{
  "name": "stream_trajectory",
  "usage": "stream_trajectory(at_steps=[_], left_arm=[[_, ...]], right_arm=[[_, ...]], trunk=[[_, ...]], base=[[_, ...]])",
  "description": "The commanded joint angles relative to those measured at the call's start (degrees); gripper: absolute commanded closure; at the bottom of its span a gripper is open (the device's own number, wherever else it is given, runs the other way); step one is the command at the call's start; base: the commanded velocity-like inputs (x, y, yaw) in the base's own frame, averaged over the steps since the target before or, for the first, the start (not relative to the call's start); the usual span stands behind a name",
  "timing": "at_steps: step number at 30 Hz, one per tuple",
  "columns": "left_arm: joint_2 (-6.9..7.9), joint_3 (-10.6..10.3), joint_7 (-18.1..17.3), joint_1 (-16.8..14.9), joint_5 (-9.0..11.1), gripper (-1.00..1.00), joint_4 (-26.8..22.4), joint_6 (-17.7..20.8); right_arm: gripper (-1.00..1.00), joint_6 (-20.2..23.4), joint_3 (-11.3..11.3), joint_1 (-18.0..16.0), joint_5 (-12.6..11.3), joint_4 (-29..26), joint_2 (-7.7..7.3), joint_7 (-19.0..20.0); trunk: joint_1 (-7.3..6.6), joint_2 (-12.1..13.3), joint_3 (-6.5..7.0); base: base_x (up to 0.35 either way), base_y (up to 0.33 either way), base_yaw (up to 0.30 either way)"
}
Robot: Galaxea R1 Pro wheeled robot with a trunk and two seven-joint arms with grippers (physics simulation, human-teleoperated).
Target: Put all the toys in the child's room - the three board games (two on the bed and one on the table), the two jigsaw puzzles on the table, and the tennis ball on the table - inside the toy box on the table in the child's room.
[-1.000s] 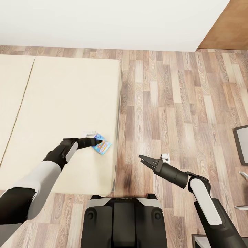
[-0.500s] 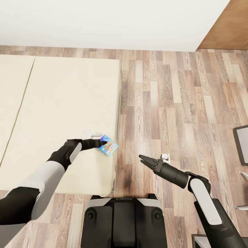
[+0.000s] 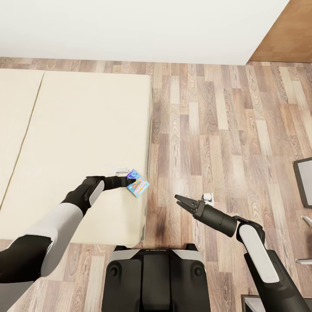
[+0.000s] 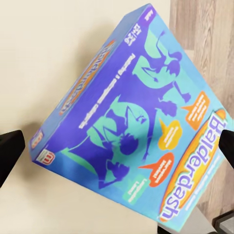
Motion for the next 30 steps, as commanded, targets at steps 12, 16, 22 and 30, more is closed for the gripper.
stream_trajectory(at_steps=[12,16,22,30], left_arm=[[0.05,-0.3,-0.5,0.0,0.7,-1.00,-0.1,0.4],[0.05,-0.3,-2.6,0.0,0.6,-1.00,-0.1,0.4],[0.05,-0.3,-3.3,0.0,0.6,-1.00,-0.1,0.4],[0.05,-0.4,-3.4,0.0,0.5,-1.00,-0.1,0.4]], right_arm=[[-1.00,0.1,0.0,0.0,0.1,0.0,-0.03,0.3],[-1.00,0.1,0.0,0.0,0.1,0.0,-0.10,0.3],[-1.00,0.1,0.0,0.0,0.1,0.0,-0.13,0.3],[-1.00,0.1,0.0,0.0,0.2,0.0,-0.11,0.2]], trunk=[[0.03,-0.1,-0.06],[0.03,-0.1,-0.06],[0.03,-0.1,-0.06],[0.03,-0.1,-0.06]], base=[[0.000,0.000,0.000],[0.000,0.000,0.000],[0.000,0.000,0.000],[0.000,0.000,0.000]])
